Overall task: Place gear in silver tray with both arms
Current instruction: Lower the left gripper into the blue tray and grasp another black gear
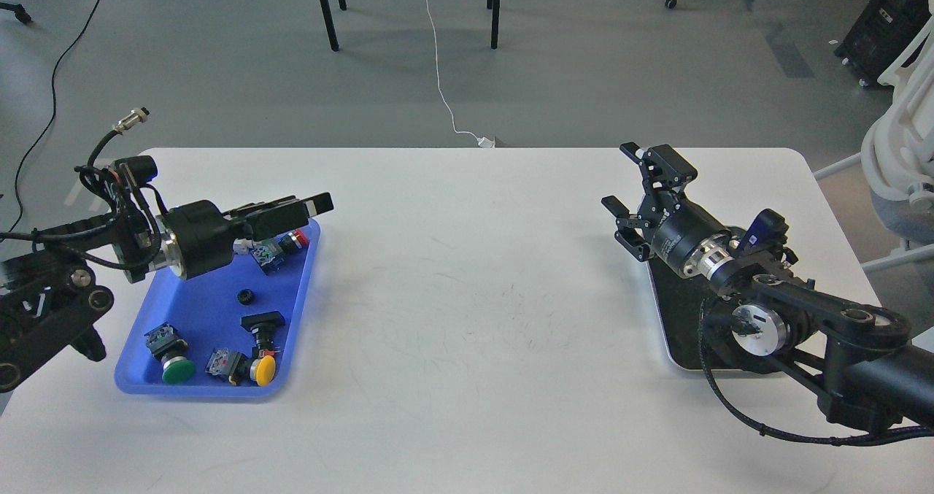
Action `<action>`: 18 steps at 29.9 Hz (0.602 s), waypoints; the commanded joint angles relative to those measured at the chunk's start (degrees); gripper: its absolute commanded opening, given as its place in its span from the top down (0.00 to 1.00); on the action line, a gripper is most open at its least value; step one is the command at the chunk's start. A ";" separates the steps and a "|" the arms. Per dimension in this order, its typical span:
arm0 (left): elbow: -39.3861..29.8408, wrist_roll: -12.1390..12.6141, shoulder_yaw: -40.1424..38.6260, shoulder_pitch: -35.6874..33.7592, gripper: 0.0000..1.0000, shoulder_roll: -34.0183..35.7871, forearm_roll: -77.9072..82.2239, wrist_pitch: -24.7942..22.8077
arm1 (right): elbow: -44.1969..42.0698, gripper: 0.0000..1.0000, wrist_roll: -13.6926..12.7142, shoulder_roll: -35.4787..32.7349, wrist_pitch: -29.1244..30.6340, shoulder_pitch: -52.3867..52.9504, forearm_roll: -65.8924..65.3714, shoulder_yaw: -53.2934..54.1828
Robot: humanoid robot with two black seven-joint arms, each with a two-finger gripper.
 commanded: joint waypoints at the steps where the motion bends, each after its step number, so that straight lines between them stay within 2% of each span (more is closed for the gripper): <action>1: 0.48 0.03 3.88 -1.78 0.02 4.17 14.16 -0.16 | 0.10 0.07 0.00 -0.10 0.01 -0.15 0.01 0.15; 4: 0.92 0.03 8.54 -3.27 0.05 4.54 14.70 -1.56 | 0.01 0.07 0.00 0.07 0.01 -0.06 -0.08 0.15; 7: 3.02 0.03 11.79 -6.43 0.06 3.57 13.48 -9.18 | -0.08 0.07 0.00 0.25 0.01 0.02 -0.26 0.06; 8: 3.20 0.03 12.24 -7.31 0.06 2.78 12.25 -9.88 | -0.08 0.07 0.00 0.25 0.01 0.11 -0.26 0.06; 18: 5.48 0.03 12.77 -8.02 0.06 -1.00 6.53 -9.88 | 0.18 0.07 0.00 -0.80 0.01 0.38 -0.26 0.06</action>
